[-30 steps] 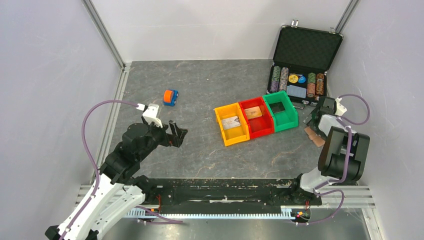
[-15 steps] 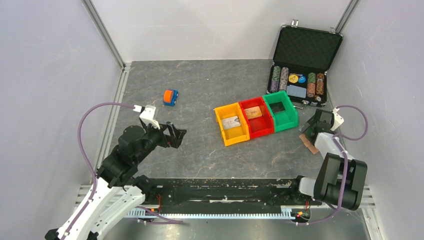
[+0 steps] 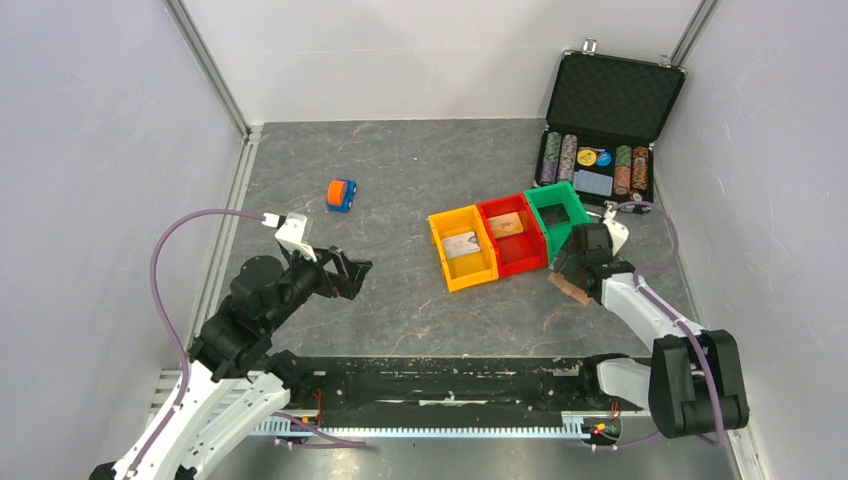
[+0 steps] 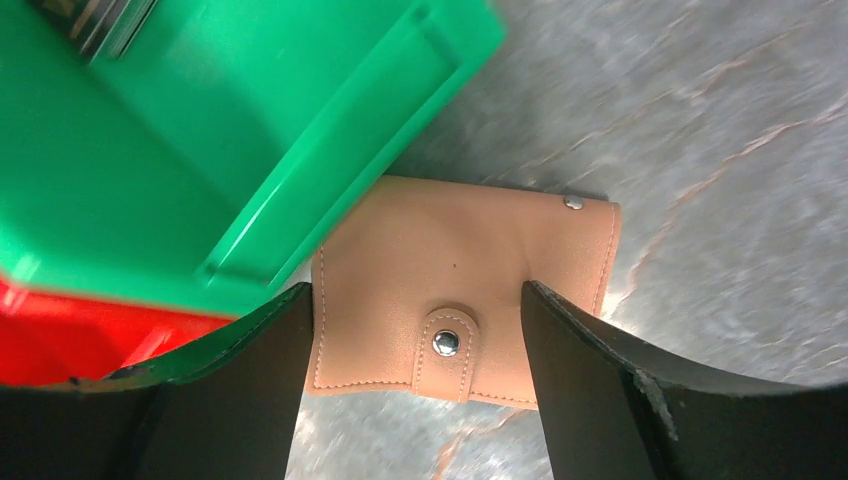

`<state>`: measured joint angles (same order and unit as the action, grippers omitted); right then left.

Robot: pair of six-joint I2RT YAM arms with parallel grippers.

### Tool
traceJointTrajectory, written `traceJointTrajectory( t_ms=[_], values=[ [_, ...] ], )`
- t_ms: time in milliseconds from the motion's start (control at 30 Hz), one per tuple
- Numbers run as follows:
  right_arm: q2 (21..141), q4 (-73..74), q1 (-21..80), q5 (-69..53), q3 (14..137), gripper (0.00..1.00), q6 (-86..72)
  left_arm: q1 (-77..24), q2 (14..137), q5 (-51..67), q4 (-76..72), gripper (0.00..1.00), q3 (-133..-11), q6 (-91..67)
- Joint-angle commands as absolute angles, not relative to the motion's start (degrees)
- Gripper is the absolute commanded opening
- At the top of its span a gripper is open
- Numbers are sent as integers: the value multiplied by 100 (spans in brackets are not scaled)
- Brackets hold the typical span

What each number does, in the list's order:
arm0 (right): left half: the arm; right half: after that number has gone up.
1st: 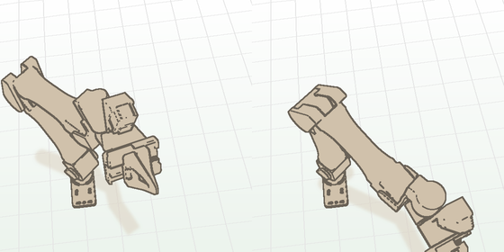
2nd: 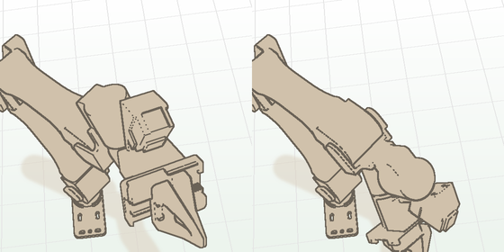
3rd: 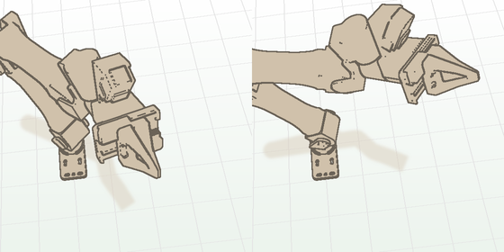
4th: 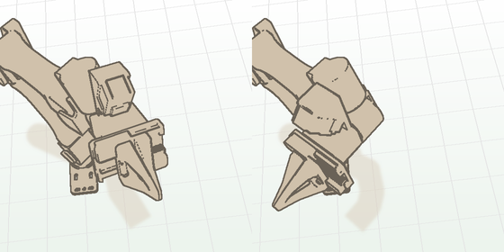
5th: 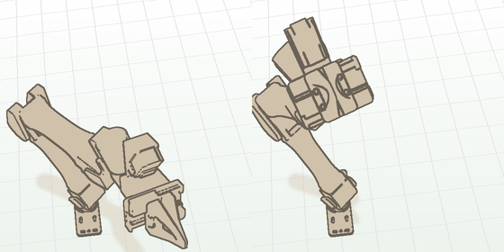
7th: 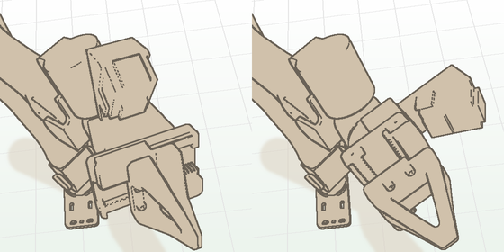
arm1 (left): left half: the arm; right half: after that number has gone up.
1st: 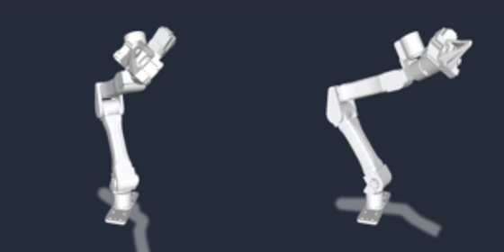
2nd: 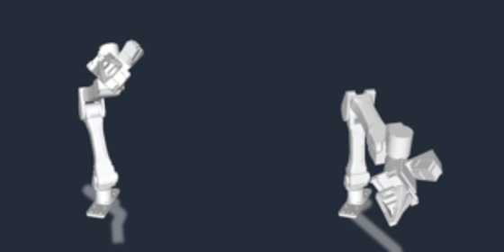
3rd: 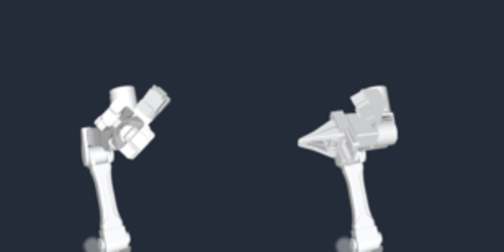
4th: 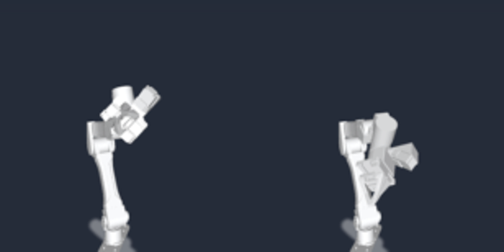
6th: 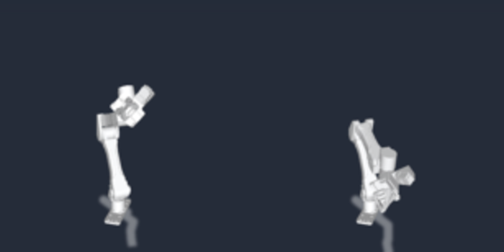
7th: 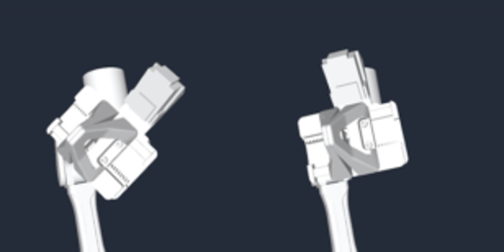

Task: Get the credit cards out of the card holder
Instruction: Move the card holder to the center of the board.

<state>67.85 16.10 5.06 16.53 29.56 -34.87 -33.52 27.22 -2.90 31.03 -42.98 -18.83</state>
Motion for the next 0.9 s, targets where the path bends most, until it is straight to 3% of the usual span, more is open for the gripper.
traceJointTrajectory(
  t_ms=[0,200,633,867],
  values=[
    [6787,2609,1207,872,2733,75,-4290,-3363,2647,-284,2951,100,-4301,-1736],
    [6511,2781,2050,1003,2587,75,-4719,-3368,2650,-251,2944,100,-4306,-1740],
    [6702,3076,5185,1795,2955,75,-5861,-3444,2715,-157,2953,100,-4307,-1793],
    [7180,1875,6607,1617,3564,77,-3797,-3498,3027,-176,3027,100,-4330,-1809]
  ],
)
